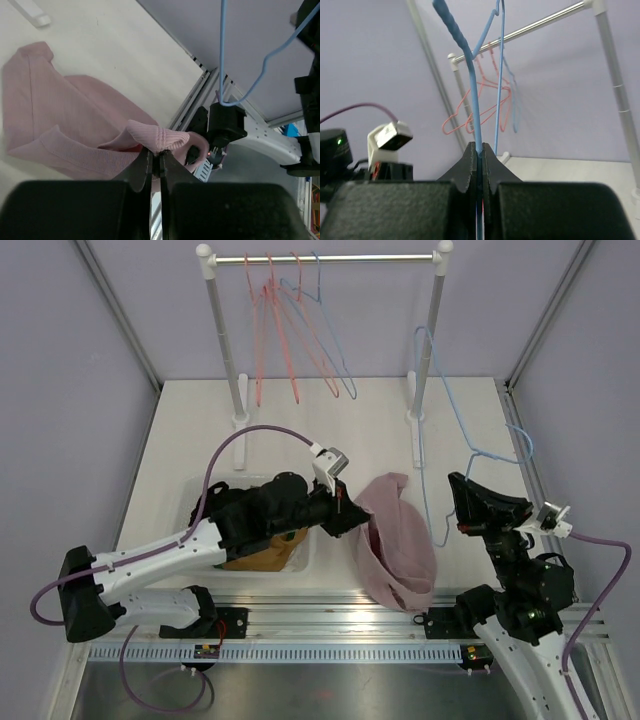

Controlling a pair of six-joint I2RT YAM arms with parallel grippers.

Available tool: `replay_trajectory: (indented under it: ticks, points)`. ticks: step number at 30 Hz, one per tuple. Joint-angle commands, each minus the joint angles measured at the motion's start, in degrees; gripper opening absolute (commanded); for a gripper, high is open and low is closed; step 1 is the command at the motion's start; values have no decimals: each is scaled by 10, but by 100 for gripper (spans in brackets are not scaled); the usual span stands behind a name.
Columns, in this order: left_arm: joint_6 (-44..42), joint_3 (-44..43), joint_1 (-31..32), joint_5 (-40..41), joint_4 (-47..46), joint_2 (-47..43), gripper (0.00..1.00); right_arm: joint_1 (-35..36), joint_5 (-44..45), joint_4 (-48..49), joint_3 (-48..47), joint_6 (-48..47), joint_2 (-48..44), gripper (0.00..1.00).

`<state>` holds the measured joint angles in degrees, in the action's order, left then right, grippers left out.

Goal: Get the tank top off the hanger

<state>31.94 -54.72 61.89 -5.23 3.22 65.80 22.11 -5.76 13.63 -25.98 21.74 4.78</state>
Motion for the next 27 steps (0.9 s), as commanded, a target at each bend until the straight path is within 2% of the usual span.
replay_trajectory:
  ticks: [1,2,3,7,9,10,15,16,17,23,27]
  points:
    - [-5,7,5,-1,4,11,0,0,97,116,-46,-18,36,0]
    - [-7,9,6,47,19,10,0,0,103,24,-70,-20,47,0]
    - [-7,9,6,71,51,8,5,0,127,-34,-99,-20,77,0]
    - [-20,0,8,102,96,1,27,0,145,-334,-282,-53,192,0]
    - [-30,-18,11,114,127,-7,38,0,162,-408,-338,-57,274,0]
    - [-34,-26,14,120,139,-11,48,0,168,-462,-384,-57,300,0]
    - [-50,-67,24,177,217,-58,75,0,161,-500,-470,-59,424,0]
    - [-50,-76,24,183,227,-66,90,0,162,-503,-482,-60,441,0]
    - [-54,-79,24,190,237,-76,99,0,161,-504,-494,-64,473,0]
    - [-60,-95,24,231,321,-158,99,0,154,-459,-583,-100,581,0]
    - [-74,-96,24,253,381,-225,99,0,156,-461,-686,-120,688,0]
